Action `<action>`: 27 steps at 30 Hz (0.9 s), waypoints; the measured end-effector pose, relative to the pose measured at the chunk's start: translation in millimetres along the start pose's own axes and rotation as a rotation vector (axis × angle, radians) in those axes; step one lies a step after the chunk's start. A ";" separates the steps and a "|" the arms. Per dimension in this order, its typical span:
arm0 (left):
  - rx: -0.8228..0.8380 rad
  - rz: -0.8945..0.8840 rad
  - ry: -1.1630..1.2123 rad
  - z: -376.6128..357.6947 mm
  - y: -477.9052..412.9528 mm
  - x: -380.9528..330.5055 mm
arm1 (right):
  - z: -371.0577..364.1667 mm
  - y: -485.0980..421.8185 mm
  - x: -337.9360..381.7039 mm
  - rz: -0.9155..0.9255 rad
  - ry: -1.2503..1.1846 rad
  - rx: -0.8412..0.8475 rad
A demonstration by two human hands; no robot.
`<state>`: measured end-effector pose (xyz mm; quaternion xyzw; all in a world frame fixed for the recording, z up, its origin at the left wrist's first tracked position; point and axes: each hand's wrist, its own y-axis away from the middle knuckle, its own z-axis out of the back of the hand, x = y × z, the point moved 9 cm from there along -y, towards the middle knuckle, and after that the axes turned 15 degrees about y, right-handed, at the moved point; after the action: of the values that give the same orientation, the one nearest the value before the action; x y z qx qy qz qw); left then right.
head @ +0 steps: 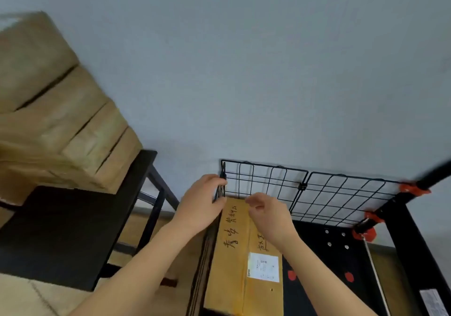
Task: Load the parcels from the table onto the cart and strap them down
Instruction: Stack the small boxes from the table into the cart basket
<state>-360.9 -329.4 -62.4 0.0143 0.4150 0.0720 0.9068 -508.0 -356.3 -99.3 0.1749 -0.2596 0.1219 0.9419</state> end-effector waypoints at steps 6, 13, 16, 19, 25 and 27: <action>-0.180 -0.098 0.054 114.5 34.9 -8.4 | 18.0 14.2 121.7 0.156 -0.012 -0.114; -0.351 -0.205 0.122 250.4 87.6 5.6 | 14.3 34.0 279.3 0.307 -0.059 -0.192; -0.442 -0.244 0.132 306.2 109.6 13.9 | 11.3 42.3 341.2 0.352 -0.098 -0.225; -0.533 -0.299 0.121 357.0 128.9 25.3 | 8.7 49.0 392.4 0.381 -0.127 -0.265; -0.670 -0.354 0.130 443.1 143.7 56.1 | 10.5 44.9 461.2 0.355 -0.168 -0.371; -0.708 -0.348 0.157 468.4 142.2 66.6 | 11.7 38.8 474.5 0.323 -0.208 -0.378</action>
<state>18.8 -163.4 206.7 -0.3751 0.4286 0.0570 0.8200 -129.3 -259.7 172.7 -0.0362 -0.3977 0.2013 0.8944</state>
